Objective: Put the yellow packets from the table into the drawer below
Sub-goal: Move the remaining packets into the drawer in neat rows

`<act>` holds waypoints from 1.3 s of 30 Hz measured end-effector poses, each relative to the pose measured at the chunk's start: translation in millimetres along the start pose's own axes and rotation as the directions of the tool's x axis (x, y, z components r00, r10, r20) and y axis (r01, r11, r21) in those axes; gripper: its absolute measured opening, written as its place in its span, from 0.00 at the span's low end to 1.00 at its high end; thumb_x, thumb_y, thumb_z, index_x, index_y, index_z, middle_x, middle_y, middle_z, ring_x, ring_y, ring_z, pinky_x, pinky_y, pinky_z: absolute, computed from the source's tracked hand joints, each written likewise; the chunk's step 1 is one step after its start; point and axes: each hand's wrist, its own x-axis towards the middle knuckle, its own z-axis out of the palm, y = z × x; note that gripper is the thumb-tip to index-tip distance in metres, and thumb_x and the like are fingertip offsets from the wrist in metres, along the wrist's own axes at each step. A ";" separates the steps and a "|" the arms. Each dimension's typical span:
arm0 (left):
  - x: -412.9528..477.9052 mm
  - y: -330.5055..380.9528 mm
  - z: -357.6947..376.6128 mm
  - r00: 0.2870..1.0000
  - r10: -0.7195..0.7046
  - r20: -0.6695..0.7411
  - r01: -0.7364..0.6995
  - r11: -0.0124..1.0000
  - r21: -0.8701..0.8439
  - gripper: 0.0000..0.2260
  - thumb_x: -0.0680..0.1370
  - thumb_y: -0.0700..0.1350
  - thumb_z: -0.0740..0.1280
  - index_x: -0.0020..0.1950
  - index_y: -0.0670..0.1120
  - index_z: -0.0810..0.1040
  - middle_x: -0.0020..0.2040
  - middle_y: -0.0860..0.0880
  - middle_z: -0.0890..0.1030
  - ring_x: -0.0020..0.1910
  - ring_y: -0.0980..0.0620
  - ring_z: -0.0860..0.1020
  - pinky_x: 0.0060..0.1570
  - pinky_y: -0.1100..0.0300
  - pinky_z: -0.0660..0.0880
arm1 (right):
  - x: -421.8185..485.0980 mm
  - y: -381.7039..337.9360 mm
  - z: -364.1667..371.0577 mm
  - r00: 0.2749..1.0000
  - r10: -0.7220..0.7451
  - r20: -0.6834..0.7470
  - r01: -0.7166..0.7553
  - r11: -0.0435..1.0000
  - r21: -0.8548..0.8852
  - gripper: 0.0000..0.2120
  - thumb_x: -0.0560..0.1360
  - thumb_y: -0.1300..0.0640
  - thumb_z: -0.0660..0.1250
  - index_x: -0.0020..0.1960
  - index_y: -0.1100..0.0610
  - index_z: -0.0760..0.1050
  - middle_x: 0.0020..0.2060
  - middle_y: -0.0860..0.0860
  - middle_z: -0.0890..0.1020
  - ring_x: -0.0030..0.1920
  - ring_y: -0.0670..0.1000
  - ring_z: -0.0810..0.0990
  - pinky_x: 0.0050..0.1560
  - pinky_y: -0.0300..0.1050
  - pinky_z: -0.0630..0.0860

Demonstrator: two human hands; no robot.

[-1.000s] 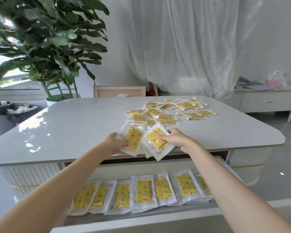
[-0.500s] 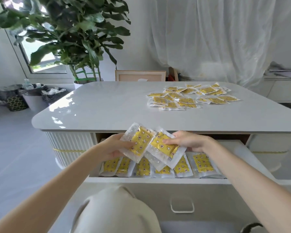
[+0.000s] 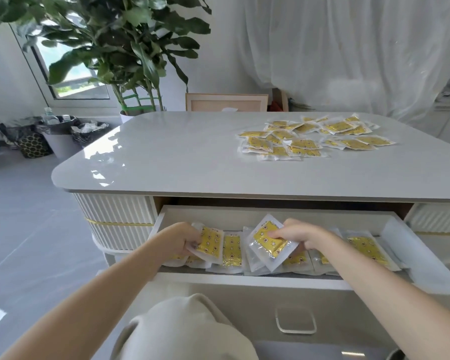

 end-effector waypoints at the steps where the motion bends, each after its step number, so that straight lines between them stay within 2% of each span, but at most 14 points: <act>1: 1.6 3.8 4.1 1.000 -0.010 -0.005 0.010 1.000 0.004 0.06 0.80 0.34 0.59 0.56 0.40 0.68 0.42 0.45 0.74 0.42 0.50 0.79 0.32 0.63 0.76 | 4.1 3.0 -1.6 1.000 0.005 -0.023 -0.005 1.000 0.015 0.21 0.74 0.51 0.70 0.61 0.63 0.72 0.54 0.58 0.82 0.52 0.57 0.82 0.53 0.52 0.79; 3: 7.0 10.5 13.5 1.000 -0.030 0.004 0.030 0.999 -0.014 0.04 0.80 0.33 0.59 0.54 0.39 0.68 0.42 0.44 0.75 0.48 0.48 0.79 0.34 0.62 0.77 | 8.2 6.9 -3.7 0.998 0.017 -0.060 -0.014 0.998 0.059 0.21 0.75 0.51 0.70 0.61 0.63 0.71 0.54 0.57 0.81 0.52 0.56 0.82 0.48 0.50 0.79; 5: 11.4 14.7 21.8 1.000 -0.025 0.000 0.025 0.998 0.056 0.04 0.80 0.32 0.58 0.52 0.38 0.70 0.43 0.44 0.75 0.50 0.47 0.80 0.42 0.60 0.78 | 12.0 10.8 -4.7 0.995 0.035 -0.089 -0.026 0.995 0.101 0.21 0.75 0.53 0.70 0.62 0.63 0.70 0.55 0.58 0.81 0.53 0.57 0.81 0.50 0.50 0.78; 8: 24.5 16.9 30.5 0.993 0.064 -0.099 -0.028 0.945 0.325 0.14 0.79 0.34 0.58 0.65 0.38 0.67 0.60 0.40 0.74 0.65 0.43 0.74 0.57 0.58 0.73 | 14.1 14.4 -5.8 0.990 0.053 -0.132 -0.033 0.988 0.148 0.19 0.76 0.55 0.69 0.62 0.63 0.69 0.55 0.58 0.80 0.51 0.56 0.80 0.50 0.49 0.77; 10: 27.7 14.3 35.7 0.977 0.125 -0.173 -0.012 0.842 0.539 0.25 0.79 0.37 0.57 0.75 0.37 0.54 0.70 0.39 0.65 0.70 0.43 0.67 0.64 0.56 0.68 | 15.9 16.6 -7.9 0.984 0.059 -0.170 -0.032 0.987 0.156 0.19 0.77 0.57 0.68 0.63 0.63 0.68 0.53 0.57 0.79 0.49 0.55 0.78 0.48 0.49 0.76; 12: 27.7 11.2 38.5 0.945 0.219 -0.243 -0.009 0.761 0.649 0.31 0.77 0.38 0.60 0.75 0.37 0.48 0.70 0.39 0.62 0.69 0.42 0.65 0.64 0.54 0.69 | 17.1 18.5 -8.6 0.976 0.068 -0.208 -0.038 0.989 0.145 0.20 0.78 0.57 0.67 0.65 0.63 0.66 0.51 0.55 0.76 0.47 0.53 0.75 0.44 0.45 0.72; 15: 20.3 10.5 39.7 0.885 0.377 -0.274 -0.040 0.648 0.761 0.33 0.74 0.42 0.68 0.72 0.40 0.53 0.67 0.40 0.61 0.67 0.41 0.64 0.60 0.54 0.71 | 21.6 22.3 -6.7 0.965 0.076 -0.252 -0.052 0.994 0.100 0.22 0.77 0.57 0.67 0.67 0.64 0.65 0.61 0.58 0.75 0.56 0.55 0.74 0.50 0.45 0.69; 18: 19.5 12.6 45.4 0.888 0.448 -0.100 -0.195 0.564 0.802 0.38 0.72 0.53 0.71 0.73 0.44 0.53 0.67 0.40 0.60 0.67 0.41 0.61 0.63 0.52 0.69 | 22.2 24.4 -4.8 0.957 0.076 -0.281 -0.060 0.996 0.064 0.23 0.77 0.55 0.67 0.67 0.64 0.67 0.63 0.59 0.75 0.60 0.57 0.75 0.48 0.45 0.72; 21: 19.2 11.4 54.5 0.910 0.381 0.165 -0.327 0.415 0.849 0.47 0.68 0.61 0.73 0.76 0.52 0.46 0.69 0.42 0.56 0.69 0.41 0.56 0.68 0.45 0.64 | 18.1 25.4 -4.4 0.944 0.065 -0.322 -0.095 0.992 -0.077 0.22 0.78 0.52 0.65 0.67 0.63 0.69 0.61 0.57 0.77 0.57 0.56 0.76 0.47 0.42 0.70; 24: 20.9 8.2 57.4 0.903 0.311 0.297 -0.359 0.164 0.919 0.52 0.67 0.60 0.74 0.77 0.54 0.40 0.73 0.43 0.49 0.73 0.38 0.50 0.71 0.39 0.58 | 11.7 25.8 -5.0 0.932 0.051 -0.358 -0.130 0.971 -0.200 0.19 0.78 0.51 0.64 0.63 0.62 0.72 0.54 0.55 0.79 0.54 0.55 0.78 0.45 0.41 0.69; 27: 23.0 5.3 58.6 0.887 0.331 0.323 -0.354 0.037 0.934 0.51 0.68 0.57 0.75 0.77 0.54 0.42 0.73 0.44 0.49 0.73 0.38 0.50 0.70 0.37 0.58 | 10.9 26.9 -5.8 0.932 0.048 -0.360 -0.148 0.955 -0.257 0.17 0.78 0.49 0.63 0.59 0.61 0.76 0.46 0.53 0.79 0.45 0.54 0.77 0.44 0.41 0.70; 32: 27.0 4.7 56.0 0.864 0.388 0.321 -0.356 0.020 0.934 0.49 0.68 0.62 0.72 0.77 0.52 0.45 0.72 0.44 0.54 0.72 0.39 0.55 0.69 0.39 0.62 | 15.8 24.8 -6.7 0.942 0.052 -0.331 -0.098 0.987 -0.124 0.20 0.78 0.53 0.64 0.65 0.63 0.71 0.56 0.57 0.78 0.54 0.56 0.77 0.53 0.46 0.73; 34: 27.7 4.0 55.0 0.855 0.409 0.318 -0.357 0.019 0.934 0.47 0.68 0.62 0.72 0.77 0.52 0.46 0.72 0.45 0.55 0.72 0.40 0.56 0.69 0.40 0.63 | 15.0 22.1 -5.6 0.948 0.053 -0.313 -0.072 0.996 -0.049 0.21 0.79 0.55 0.64 0.66 0.65 0.68 0.61 0.59 0.76 0.55 0.56 0.75 0.50 0.45 0.71; 39: 24.4 3.3 55.6 0.836 0.455 0.307 -0.362 0.036 0.931 0.40 0.74 0.57 0.69 0.77 0.49 0.49 0.72 0.45 0.57 0.72 0.41 0.58 0.67 0.42 0.65 | 13.5 18.2 -4.5 0.964 0.090 -0.251 -0.057 0.989 0.137 0.21 0.77 0.55 0.67 0.65 0.65 0.69 0.59 0.60 0.79 0.58 0.58 0.78 0.53 0.49 0.75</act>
